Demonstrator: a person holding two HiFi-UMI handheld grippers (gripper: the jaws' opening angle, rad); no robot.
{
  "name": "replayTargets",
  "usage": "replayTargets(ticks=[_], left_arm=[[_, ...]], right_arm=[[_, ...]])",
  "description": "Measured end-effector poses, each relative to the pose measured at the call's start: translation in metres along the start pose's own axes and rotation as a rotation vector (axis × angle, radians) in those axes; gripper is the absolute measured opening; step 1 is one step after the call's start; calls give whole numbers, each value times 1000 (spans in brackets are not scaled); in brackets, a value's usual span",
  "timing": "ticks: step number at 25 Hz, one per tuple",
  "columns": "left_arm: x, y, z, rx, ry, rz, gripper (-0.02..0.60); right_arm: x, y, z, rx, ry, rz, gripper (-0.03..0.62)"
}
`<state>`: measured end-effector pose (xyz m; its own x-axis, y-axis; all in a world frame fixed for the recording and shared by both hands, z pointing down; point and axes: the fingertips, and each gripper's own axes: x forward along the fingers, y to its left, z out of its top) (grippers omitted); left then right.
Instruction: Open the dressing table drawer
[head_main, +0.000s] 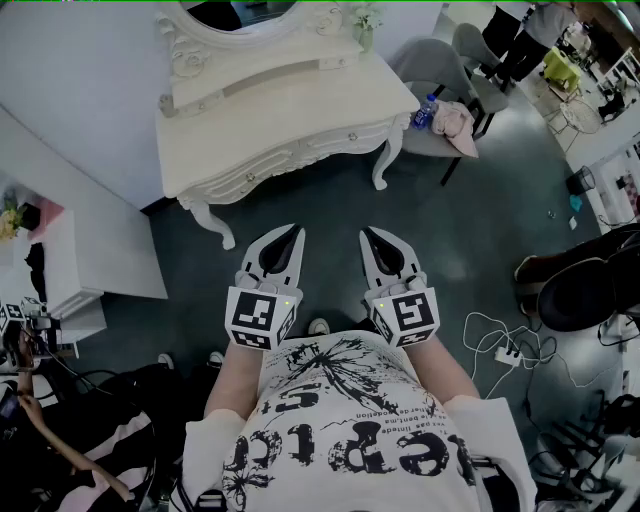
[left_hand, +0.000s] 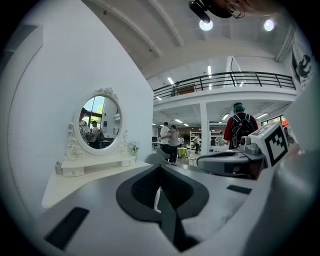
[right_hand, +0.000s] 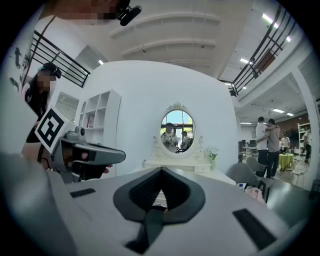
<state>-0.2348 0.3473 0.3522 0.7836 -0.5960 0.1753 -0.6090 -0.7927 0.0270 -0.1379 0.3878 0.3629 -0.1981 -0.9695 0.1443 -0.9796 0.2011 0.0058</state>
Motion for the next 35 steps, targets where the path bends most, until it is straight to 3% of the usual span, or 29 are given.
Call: replayTargets(ticks=[23,29,35], left_arm=[[28,27,-18,-46,36,26,19],[69,52,-14,-73,50,90,20],[139,78,3,-80,52,171,18]], right_arm=[[38,-21,-14,71,31,-2,17],[81,-51,-11,68,44,60,17],[143,-110,3,59,31,137,17]])
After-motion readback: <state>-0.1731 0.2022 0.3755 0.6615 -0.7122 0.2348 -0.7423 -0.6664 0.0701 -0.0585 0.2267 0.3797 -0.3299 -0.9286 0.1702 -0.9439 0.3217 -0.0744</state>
